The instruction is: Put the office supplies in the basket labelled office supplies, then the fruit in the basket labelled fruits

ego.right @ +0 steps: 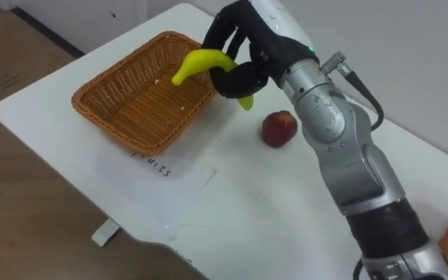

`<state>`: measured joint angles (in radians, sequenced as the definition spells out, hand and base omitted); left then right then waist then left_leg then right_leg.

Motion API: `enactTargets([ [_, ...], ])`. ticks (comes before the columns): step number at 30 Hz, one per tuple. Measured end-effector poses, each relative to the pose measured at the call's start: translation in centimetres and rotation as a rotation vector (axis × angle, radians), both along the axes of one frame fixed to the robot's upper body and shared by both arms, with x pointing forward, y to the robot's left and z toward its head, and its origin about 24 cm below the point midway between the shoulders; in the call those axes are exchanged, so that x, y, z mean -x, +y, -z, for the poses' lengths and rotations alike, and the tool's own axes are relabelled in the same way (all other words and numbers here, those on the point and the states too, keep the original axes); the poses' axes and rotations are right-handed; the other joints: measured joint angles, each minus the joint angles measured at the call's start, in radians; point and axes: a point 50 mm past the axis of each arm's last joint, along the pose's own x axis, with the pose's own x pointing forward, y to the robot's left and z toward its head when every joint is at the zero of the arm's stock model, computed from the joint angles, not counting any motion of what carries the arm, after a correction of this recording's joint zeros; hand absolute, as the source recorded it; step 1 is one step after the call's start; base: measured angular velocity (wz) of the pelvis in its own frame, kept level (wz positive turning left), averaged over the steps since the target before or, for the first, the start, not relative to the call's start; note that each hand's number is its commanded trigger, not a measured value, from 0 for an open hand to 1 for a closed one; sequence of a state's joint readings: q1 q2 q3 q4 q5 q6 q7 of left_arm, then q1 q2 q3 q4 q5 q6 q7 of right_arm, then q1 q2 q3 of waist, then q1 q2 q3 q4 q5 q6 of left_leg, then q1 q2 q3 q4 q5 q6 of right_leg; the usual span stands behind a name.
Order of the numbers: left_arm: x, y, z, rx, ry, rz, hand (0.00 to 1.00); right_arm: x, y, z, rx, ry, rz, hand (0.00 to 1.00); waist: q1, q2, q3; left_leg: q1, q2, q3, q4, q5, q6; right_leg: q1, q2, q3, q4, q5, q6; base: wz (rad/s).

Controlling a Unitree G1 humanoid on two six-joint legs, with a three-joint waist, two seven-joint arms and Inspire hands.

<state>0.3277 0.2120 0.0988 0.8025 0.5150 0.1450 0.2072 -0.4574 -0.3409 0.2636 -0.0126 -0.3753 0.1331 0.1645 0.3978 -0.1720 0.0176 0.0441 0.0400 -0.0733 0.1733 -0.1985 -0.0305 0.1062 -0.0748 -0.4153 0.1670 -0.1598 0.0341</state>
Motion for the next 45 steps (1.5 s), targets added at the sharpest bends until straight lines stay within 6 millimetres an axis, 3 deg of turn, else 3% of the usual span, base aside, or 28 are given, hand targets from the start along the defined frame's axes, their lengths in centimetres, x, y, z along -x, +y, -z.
enactTargets([
  [14,0.8,-0.1,0.2,0.042,0.039,-0.009,0.00,-0.5,1.3,0.3,0.012,-0.009,-0.007,1.00,0.024,0.002,0.0018,-0.003,-0.006,-0.013,0.002,0.000,0.000,0.014,-0.005,-0.015,0.002,-0.007,0.011,0.03],
  [20,1.2,-0.3,0.3,0.046,0.063,-0.009,0.00,-0.5,2.5,1.3,-0.013,0.005,-0.013,1.00,0.031,0.002,0.0012,-0.007,-0.015,-0.024,0.001,0.002,0.003,0.015,-0.013,-0.036,0.002,-0.008,0.011,0.05],
  [25,1.1,-0.2,0.3,0.050,0.068,-0.010,0.00,-0.3,3.2,1.3,-0.036,-0.028,-0.003,1.00,0.055,0.002,0.0012,-0.008,-0.022,-0.044,0.010,0.004,0.007,0.020,-0.021,-0.083,0.002,-0.008,0.011,0.11],
  [28,1.2,-0.3,0.4,0.054,0.069,-0.010,0.00,-0.5,3.2,1.6,-0.036,-0.029,0.005,1.00,0.077,0.003,0.0016,-0.007,-0.024,-0.045,0.011,0.005,0.008,0.021,-0.024,-0.082,0.002,-0.010,0.013,0.03],
  [31,1.5,-0.3,0.4,0.057,0.077,-0.011,0.00,-0.9,3.1,1.7,-0.036,-0.032,0.029,1.00,0.078,0.003,0.0015,-0.011,-0.033,-0.056,0.013,0.007,0.011,0.024,-0.031,-0.081,0.002,-0.017,0.024,0.11],
  [45,1.0,-0.4,0.2,0.059,0.063,0.027,0.00,-1.1,4.1,2.2,-0.026,-0.077,0.035,1.00,0.094,0.002,0.0015,-0.021,-0.036,-0.069,0.012,0.007,0.011,0.024,-0.030,-0.080,0.002,-0.017,0.024,0.02],
])
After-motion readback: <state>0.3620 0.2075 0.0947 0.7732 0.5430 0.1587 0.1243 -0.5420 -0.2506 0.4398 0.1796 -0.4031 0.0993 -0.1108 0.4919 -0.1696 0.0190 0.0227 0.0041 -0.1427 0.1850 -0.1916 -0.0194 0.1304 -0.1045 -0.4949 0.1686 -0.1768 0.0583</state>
